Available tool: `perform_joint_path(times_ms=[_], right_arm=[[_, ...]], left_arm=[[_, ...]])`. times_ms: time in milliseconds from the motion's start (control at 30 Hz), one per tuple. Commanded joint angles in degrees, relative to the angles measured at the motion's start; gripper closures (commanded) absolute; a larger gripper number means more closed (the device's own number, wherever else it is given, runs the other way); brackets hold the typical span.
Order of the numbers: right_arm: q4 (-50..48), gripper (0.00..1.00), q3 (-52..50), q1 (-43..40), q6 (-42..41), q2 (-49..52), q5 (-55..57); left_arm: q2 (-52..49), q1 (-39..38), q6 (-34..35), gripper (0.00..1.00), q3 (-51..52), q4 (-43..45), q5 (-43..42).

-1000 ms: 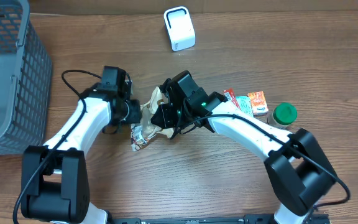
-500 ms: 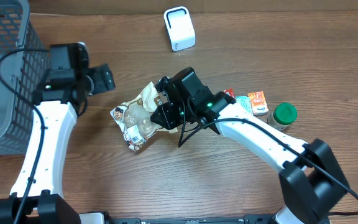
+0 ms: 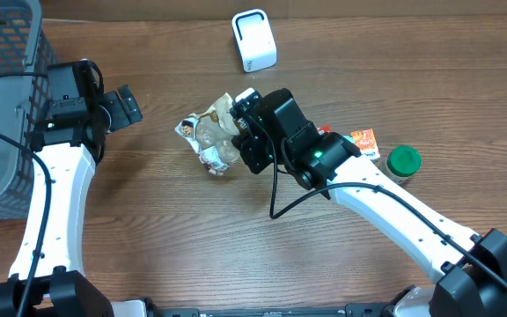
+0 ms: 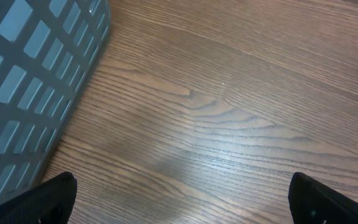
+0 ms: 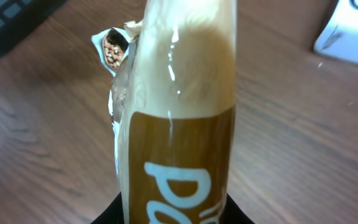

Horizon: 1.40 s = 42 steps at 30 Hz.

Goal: Scan the item barcode
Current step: 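Raise the PanTree bag with the right gripper to the white scanner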

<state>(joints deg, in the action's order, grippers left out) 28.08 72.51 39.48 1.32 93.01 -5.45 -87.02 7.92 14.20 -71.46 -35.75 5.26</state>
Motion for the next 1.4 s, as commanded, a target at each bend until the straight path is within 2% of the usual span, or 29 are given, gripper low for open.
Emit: perform_joint_path(times_ms=[0,133,233,367,433,533,733,900,1067,1200,1367], right_arm=[[0.1,0.97,1.6,0.2,6.9,-0.9,3.3],[6.0,0.97,8.2,-0.1,12.1,-0.9,10.0],[7.1,0.96,16.2,-1.0,23.3,-0.9,17.6],[-0.8,0.97,18.4,-1.1,36.9,-0.9,24.7],[-7.3,0.96,18.3,-1.8,46.5,-0.1,24.9],[-12.8,0.96,18.3,-3.5,51.8,1.7,25.0],[-23.3,0.96,18.3,-8.9,52.4,9.3,24.9],[-38.9,0.96,18.3,-11.6,46.6,17.3,24.9],[-53.7,0.96,18.3,-11.8,46.7,25.1,24.9],[-58.8,0.96,18.3,-11.8,46.1,29.7,24.9],[-62.2,0.96,18.3,-11.9,40.1,33.8,25.7]], left_arm=[[0.1,-0.1,0.2,0.00,-0.5,0.0,0.9],[0.1,-0.1,0.2,0.00,-0.5,0.0,0.9],[0.1,-0.1,0.2,0.00,-0.5,0.0,0.9],[0.1,-0.1,0.2,0.00,-0.5,0.0,0.9],[0.1,-0.1,0.2,0.00,-0.5,0.0,0.9],[0.1,-0.1,0.2,0.00,-0.5,0.0,0.9],[0.1,-0.1,0.2,0.00,-0.5,0.0,0.9],[0.1,-0.1,0.2,0.00,-0.5,0.0,0.9],[0.1,-0.1,0.2,0.01,-0.5,0.0,0.9],[0.1,-0.1,0.2,0.00,-0.5,0.0,0.9],[0.1,-0.1,0.2,0.00,-0.5,0.0,0.9]])
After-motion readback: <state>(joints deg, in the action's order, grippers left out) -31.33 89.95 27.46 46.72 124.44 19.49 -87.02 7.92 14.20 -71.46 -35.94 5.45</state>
